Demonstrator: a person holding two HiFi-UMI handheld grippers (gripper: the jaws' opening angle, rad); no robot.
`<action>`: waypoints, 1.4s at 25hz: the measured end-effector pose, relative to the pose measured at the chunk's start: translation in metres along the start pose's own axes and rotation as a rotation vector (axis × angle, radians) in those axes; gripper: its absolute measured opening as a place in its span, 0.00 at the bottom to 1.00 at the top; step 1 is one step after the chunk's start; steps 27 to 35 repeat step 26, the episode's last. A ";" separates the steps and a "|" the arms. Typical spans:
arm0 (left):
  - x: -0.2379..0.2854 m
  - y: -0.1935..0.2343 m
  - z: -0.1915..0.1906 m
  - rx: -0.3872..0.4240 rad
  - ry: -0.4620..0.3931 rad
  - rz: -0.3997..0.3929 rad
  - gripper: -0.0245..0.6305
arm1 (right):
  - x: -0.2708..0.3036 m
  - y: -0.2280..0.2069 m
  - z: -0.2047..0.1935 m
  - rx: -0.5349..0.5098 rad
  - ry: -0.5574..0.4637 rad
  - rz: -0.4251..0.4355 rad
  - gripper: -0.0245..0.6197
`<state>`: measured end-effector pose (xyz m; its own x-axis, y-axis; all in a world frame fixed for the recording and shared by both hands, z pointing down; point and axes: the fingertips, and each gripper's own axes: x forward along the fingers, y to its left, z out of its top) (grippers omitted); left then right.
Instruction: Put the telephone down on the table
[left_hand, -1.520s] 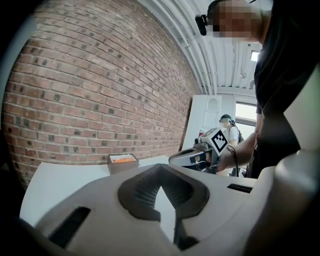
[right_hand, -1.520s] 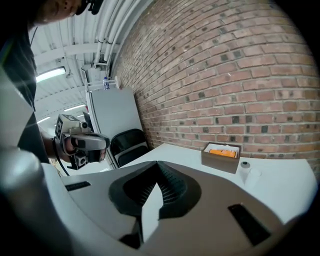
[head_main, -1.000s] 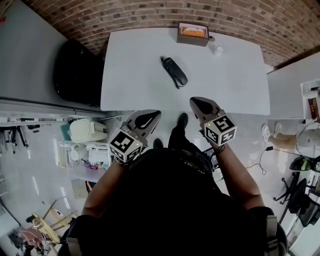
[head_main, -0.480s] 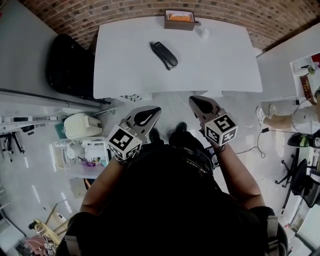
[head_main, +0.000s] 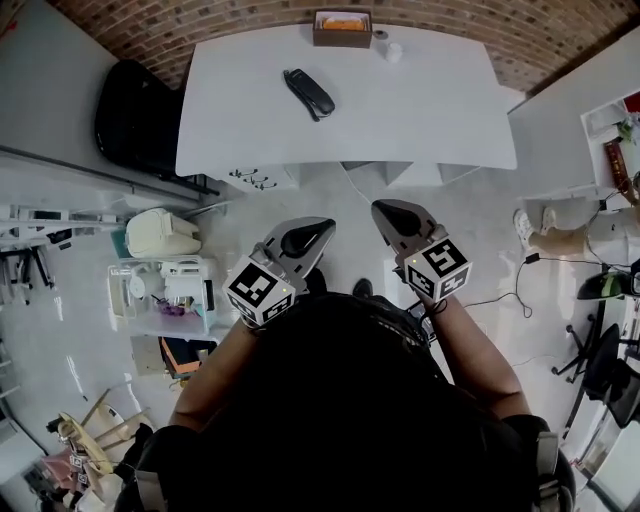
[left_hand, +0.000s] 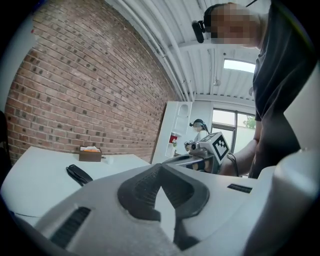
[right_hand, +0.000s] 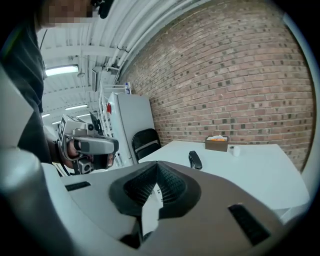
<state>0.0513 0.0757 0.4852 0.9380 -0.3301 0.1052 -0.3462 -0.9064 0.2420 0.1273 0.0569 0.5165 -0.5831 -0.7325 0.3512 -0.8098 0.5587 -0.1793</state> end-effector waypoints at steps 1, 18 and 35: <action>0.005 -0.014 -0.002 0.002 -0.004 -0.008 0.05 | -0.012 0.002 -0.002 -0.002 -0.014 0.010 0.06; 0.019 -0.147 -0.034 0.011 -0.012 0.049 0.05 | -0.130 0.041 -0.039 -0.032 -0.042 0.104 0.06; 0.004 -0.149 -0.030 0.019 -0.018 0.092 0.05 | -0.137 0.054 -0.042 -0.033 -0.048 0.119 0.06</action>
